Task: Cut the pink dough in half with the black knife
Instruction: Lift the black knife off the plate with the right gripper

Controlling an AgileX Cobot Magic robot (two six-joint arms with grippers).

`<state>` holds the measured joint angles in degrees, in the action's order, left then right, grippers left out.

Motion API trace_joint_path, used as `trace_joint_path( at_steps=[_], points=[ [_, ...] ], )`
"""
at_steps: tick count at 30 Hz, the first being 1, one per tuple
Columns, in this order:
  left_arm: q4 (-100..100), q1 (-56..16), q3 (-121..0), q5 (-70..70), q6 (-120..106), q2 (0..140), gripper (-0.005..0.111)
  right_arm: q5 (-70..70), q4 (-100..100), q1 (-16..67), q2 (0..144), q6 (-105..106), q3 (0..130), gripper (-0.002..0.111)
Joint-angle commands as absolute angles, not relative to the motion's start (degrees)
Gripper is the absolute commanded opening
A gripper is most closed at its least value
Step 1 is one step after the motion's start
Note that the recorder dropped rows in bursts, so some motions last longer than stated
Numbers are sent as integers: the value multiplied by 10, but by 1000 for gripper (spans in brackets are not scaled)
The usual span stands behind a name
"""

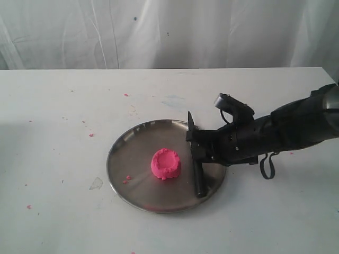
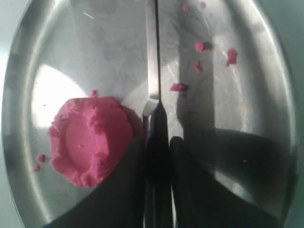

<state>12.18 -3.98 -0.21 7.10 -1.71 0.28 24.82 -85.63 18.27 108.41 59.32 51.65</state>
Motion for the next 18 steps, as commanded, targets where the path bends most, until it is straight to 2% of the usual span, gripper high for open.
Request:
trace_joint_path(
  at_steps=[1, 18],
  points=[
    [124, -38, 0, 72, -15, 0, 0, 247, -809, 183, 1030, 587, 513, 9],
    [124, -38, 0, 72, -15, 0, 0, 265, -484, 183, 933, 383, 513, 9]
  ],
)
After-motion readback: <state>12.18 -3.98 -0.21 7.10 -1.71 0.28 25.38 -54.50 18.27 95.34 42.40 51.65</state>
